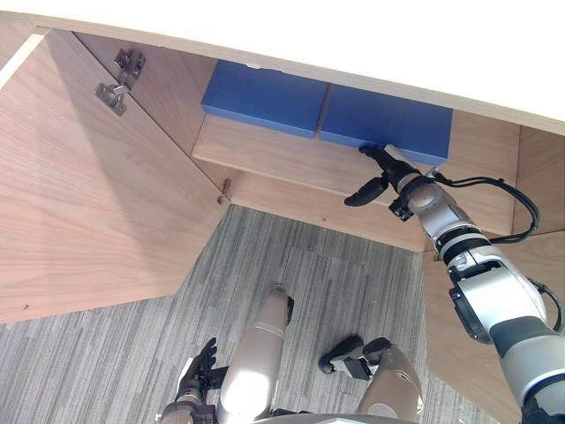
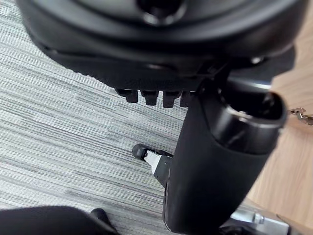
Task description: Walk over to the cabinet, pick up the folder, carry it to the office cabinet, place the folder inside the office cabinet, then close the office cabinet door
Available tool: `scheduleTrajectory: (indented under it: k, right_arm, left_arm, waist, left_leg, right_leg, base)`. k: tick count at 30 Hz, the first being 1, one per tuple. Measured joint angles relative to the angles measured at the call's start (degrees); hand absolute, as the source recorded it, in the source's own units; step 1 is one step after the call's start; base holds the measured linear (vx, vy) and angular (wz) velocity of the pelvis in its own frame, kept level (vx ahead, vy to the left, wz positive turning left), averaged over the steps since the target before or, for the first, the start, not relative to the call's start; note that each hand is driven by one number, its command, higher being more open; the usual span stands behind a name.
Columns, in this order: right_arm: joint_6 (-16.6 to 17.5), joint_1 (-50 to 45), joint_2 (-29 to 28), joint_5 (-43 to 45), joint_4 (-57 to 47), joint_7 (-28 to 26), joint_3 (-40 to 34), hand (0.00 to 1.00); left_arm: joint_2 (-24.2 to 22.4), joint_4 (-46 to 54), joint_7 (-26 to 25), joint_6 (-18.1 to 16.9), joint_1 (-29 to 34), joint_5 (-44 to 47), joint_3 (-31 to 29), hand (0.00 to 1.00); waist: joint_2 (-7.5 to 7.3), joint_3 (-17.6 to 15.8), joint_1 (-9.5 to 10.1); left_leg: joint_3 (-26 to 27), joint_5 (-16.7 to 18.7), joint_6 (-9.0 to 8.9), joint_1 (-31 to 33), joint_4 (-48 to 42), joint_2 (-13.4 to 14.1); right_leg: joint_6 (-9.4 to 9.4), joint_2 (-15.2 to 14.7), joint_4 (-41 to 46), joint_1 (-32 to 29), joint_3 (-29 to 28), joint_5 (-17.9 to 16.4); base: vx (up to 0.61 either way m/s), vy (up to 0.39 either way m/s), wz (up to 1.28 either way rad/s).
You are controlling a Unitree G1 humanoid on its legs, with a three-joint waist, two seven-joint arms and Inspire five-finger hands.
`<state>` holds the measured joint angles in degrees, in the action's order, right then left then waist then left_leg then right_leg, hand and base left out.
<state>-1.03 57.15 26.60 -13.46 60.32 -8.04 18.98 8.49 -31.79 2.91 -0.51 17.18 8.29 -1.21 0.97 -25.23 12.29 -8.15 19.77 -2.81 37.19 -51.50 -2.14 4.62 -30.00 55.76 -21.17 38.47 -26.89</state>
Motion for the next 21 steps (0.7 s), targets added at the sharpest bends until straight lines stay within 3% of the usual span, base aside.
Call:
scheduleTrajectory:
  k: [8, 11, 13, 16, 19, 20, 21]
  right_arm:
    - [-0.1, 0.0, -0.9, -2.7, -1.2, 1.2, 0.3, 1.0]
    - [-1.3, 0.2, -3.8, -9.1, -1.2, 3.5, 0.7, 1.0]
    - [-2.7, 0.5, -5.8, -12.3, -1.0, 3.8, 1.1, 1.0]
    - [-4.1, 0.6, -10.0, -13.8, -0.4, 3.3, 4.0, 1.0]
    - [-4.5, 0.6, -13.9, -13.8, 0.1, 2.0, 5.1, 1.0]
    - [-4.8, 0.0, -15.7, -13.7, 0.1, 1.1, 7.8, 1.0]
    - [-4.8, -0.1, -16.0, -13.7, 0.1, 1.1, 8.3, 1.0]
  left_arm:
    - [-1.0, -1.3, -0.5, -0.1, -0.6, 0.2, 0.0, 1.0]
    - [-1.4, -3.5, -1.5, -0.1, -1.8, 0.3, 0.0, 1.0]
    - [-1.4, -5.3, -2.6, -0.1, -2.6, 0.8, 0.0, 1.0]
    - [-1.3, -6.8, -3.8, -0.1, -2.2, 1.3, -0.3, 1.0]
    - [-1.0, -6.8, -3.9, -0.1, -1.2, 1.6, -1.6, 1.0]
    - [-1.1, -6.9, -3.9, -0.1, -0.2, 2.5, -2.7, 1.0]
    - [-1.1, -7.0, -3.9, -0.1, 0.0, 2.6, -3.1, 1.0]
  waist:
    - [1.04, -0.2, -0.06]
    - [1.2, -0.3, -0.01]
    - [1.14, -0.4, 0.04]
    - [0.95, -0.5, 0.17]
    - [0.36, -0.9, 0.13]
    - [-0.19, -0.8, 0.24]
    - [-0.38, -0.8, 0.26]
  left_leg:
    - [1.0, -0.4, 0.17, -0.5, 1.1, 1.1]
    - [2.0, -2.7, 0.06, -2.7, 6.3, 2.5]
    - [2.9, -5.1, 0.02, -5.5, 11.3, 3.5]
    - [5.0, -9.5, -0.8, -11.7, 21.7, 6.9]
    - [7.8, -10.8, -1.38, -16.0, 25.9, 10.0]
    - [9.8, -10.8, -1.39, -18.2, 26.0, 12.1]
    - [10.1, -10.8, -1.39, -18.6, 25.9, 12.4]
  right_leg:
    - [-0.03, 1.4, -2.2, 0.0, -0.9, 1.6]
    - [-0.43, 4.1, -7.8, 0.7, -1.2, 4.7]
    - [-0.69, 6.2, -13.0, 2.2, -1.2, 7.3]
    - [-1.77, 12.9, -26.0, 6.2, -1.8, 13.6]
    - [-2.61, 17.7, -33.4, 8.9, -4.2, 17.2]
    - [-3.19, 20.6, -36.7, 10.6, -6.8, 18.9]
    - [-3.3, 21.0, -37.2, 10.9, -7.3, 19.2]
  base:
    - [0.02, -0.009, -0.09]
    - [0.05, -0.041, -0.27]
    - [0.07, -0.055, -0.27]
    - [0.08, -0.069, -0.53]
    - [0.04, -0.097, -0.76]
    - [0.03, -0.071, -0.8]
    - [0.04, -0.106, -0.99]
